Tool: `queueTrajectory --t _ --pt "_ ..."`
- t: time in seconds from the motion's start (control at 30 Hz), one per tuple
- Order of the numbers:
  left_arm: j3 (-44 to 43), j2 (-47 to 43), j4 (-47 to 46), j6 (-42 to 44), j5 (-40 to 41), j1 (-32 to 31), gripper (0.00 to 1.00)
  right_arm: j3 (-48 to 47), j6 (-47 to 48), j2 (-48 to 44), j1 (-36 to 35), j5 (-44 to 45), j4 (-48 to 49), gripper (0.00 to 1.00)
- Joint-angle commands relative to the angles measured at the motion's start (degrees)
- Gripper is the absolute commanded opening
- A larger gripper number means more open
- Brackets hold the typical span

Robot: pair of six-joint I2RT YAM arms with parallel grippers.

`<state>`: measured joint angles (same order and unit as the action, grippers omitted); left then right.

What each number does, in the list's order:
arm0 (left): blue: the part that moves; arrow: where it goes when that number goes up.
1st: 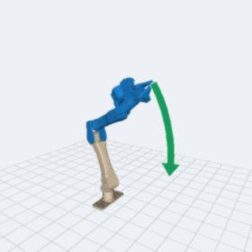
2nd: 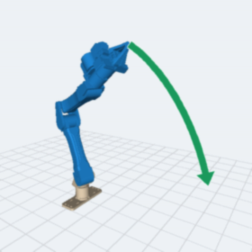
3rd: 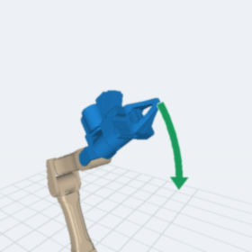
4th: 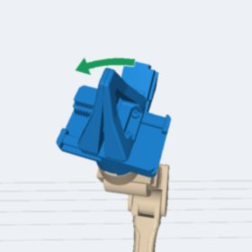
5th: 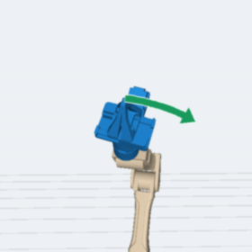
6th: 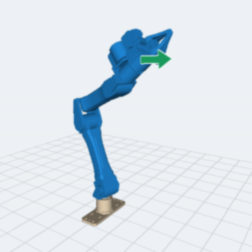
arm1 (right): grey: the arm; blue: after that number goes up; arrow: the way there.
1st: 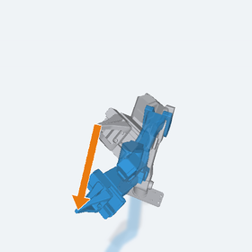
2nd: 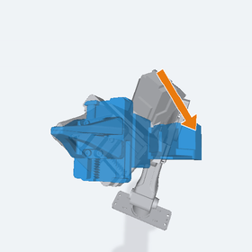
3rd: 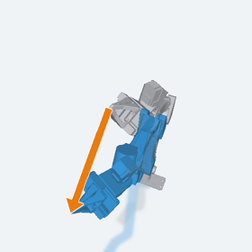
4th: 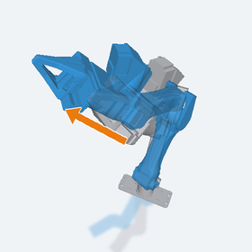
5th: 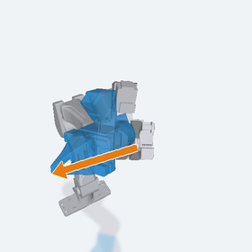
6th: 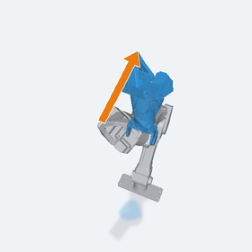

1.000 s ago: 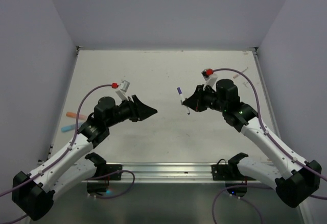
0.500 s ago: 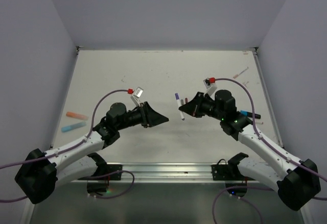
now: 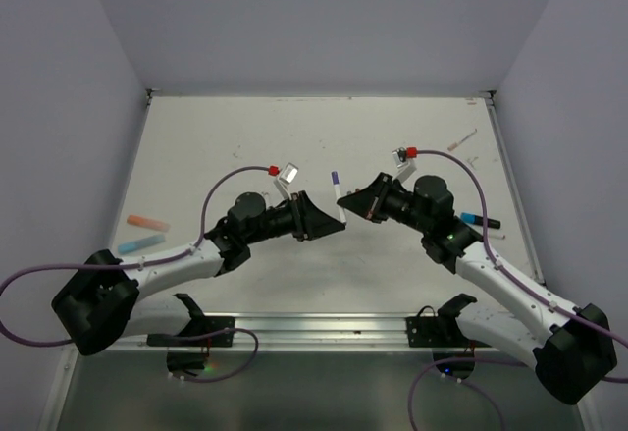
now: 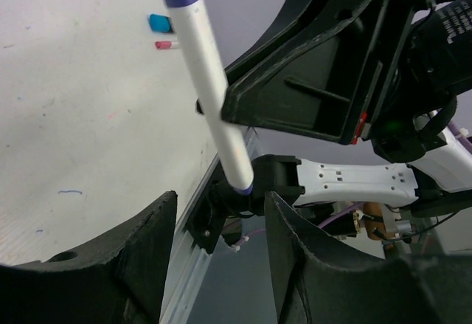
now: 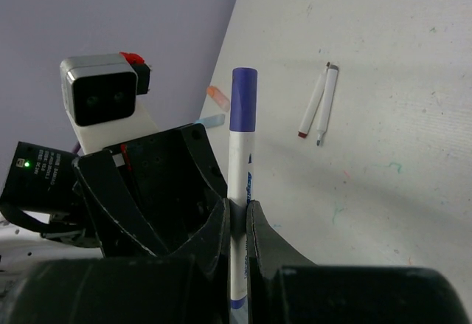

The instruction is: Open the pen caps

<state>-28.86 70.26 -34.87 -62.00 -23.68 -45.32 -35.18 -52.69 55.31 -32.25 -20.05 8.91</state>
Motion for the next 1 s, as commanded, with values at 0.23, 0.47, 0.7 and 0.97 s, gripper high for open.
queueTrajectory --t 0.23,0.47,0.7,0.97 --pt "-4.62 3.57 -7.23 -1.19 1.88 -1.96 0.51 2.13 -2.07 -2.13 -1.15 2.12 3.66 0.0" --pt "-5.06 5.15 -8.19 -1.63 1.89 -2.58 0.44 2.92 -3.47 -2.66 -1.24 2.48 4.8 0.0" --pt "-5.68 5.68 -7.84 -1.99 2.24 -2.58 0.19 3.45 -4.09 -3.28 -1.76 2.3 4.98 0.0" --pt "-4.2 5.51 -7.84 -2.25 0.3 -2.58 0.0 -0.31 1.08 -5.38 -1.85 3.96 -1.25 0.24"
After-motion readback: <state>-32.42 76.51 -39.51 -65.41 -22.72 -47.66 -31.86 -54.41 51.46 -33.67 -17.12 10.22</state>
